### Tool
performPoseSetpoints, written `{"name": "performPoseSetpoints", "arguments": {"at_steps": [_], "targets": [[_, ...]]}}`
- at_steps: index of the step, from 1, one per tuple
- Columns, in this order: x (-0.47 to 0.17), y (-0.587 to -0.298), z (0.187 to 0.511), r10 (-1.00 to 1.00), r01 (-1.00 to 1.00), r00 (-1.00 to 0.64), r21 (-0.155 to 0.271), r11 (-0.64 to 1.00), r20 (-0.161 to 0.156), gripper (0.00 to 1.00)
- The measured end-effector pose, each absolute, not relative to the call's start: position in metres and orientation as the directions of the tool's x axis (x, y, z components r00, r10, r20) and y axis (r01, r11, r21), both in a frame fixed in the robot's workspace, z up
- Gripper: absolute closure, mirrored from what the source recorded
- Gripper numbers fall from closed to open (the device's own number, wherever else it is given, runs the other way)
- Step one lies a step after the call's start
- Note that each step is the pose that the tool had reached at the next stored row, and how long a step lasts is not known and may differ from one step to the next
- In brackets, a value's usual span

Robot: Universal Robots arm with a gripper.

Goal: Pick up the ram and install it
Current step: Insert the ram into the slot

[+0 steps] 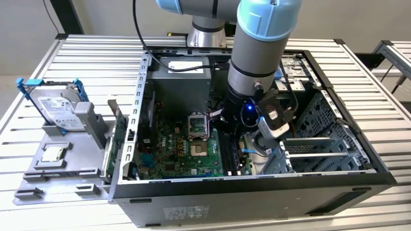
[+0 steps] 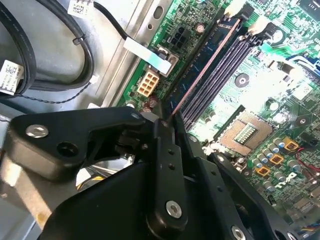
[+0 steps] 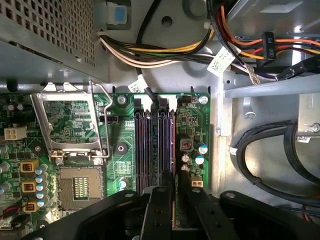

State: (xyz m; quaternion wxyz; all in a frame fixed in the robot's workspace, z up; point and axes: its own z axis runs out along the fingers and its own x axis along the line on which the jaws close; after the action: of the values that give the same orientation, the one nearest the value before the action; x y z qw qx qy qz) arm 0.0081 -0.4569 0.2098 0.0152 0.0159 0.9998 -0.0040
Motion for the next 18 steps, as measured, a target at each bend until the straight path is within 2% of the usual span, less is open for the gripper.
{"name": "performPoseSetpoints", "arguments": {"at_steps": [4,14,18], "targets": [[0.008,-0.457,0.211,0.031,0.032,-0.999,-0.014,0.999,-0.029,0.00],[0.008,-0.457,0.253,0.033,0.033,-0.999,-0.015,0.999,-0.028,0.00],[0.008,-0.457,0.255,0.033,0.033,-0.999,-0.015,0.999,-0.026,0.00]]}}
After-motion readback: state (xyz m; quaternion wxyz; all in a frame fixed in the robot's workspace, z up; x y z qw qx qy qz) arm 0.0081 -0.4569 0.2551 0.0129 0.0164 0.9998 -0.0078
